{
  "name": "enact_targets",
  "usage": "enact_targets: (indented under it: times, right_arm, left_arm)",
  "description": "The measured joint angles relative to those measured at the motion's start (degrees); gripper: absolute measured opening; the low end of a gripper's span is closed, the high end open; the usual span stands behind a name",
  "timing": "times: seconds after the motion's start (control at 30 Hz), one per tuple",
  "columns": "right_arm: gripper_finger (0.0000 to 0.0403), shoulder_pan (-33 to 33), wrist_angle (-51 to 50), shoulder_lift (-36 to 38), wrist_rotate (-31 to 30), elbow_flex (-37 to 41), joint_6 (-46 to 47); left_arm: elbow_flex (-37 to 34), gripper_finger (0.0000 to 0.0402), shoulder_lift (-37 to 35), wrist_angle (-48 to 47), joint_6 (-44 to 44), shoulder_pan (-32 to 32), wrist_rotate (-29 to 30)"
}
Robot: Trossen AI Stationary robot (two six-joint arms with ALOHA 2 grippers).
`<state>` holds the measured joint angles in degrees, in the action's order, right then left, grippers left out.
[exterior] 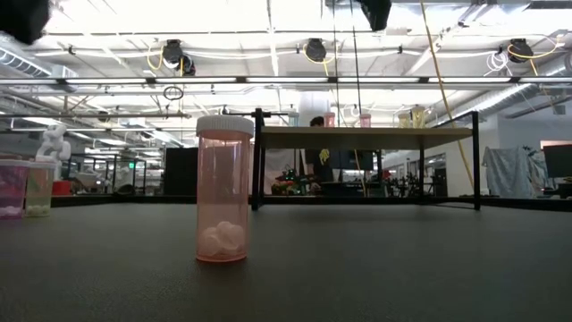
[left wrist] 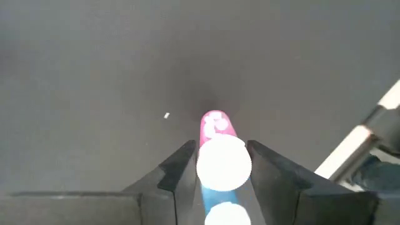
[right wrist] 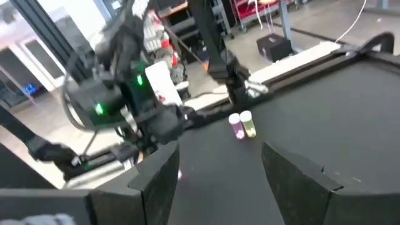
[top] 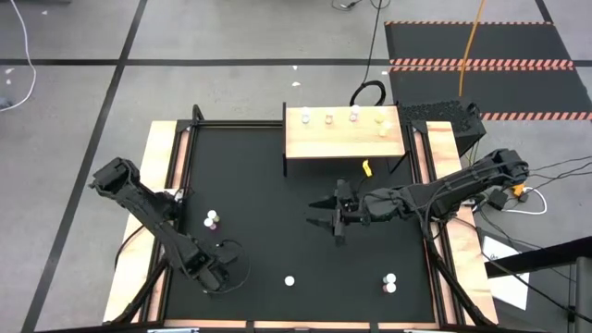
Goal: Pick and place medicine bottles onto shelf by color
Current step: Put the bottom pink pill bottle on the shelf aligned with the other pink pill bottle
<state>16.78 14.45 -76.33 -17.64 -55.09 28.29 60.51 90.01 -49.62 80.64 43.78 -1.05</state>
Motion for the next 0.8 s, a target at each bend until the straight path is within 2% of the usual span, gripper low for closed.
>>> enact_targets:
  times: [0.17,0.3,0.53,0.67,0.8]
  right_arm:
    - [0.0224,0.0,5.7,-5.8,6.7,0.0,2.0]
    - [0.0224,0.3,12.0,-12.0,10.1,-0.2,5.1]
    - [0.0226,2.5,12.9,-20.3,10.5,-4.0,4.1]
    - [0.0247,3.3,13.7,-22.5,9.8,-5.6,0.9]
    - [0.0276,2.8,13.3,-23.3,4.7,-5.7,0.5]
  left_arm:
    - [3.8,0.012,-0.1,-0.3,-9.9,-6.0,-0.3]
    - [8.0,0.0121,-0.1,-0.3,-18.1,-11.6,-0.2]
    - [17.1,0.0129,-0.1,-1.1,-32.5,-19.9,0.8]
    - [21.7,0.0125,-0.1,-1.2,-39.6,-23.5,1.6]
    - [24.5,0.0127,-0.1,-1.0,-44.3,-26.2,1.6]
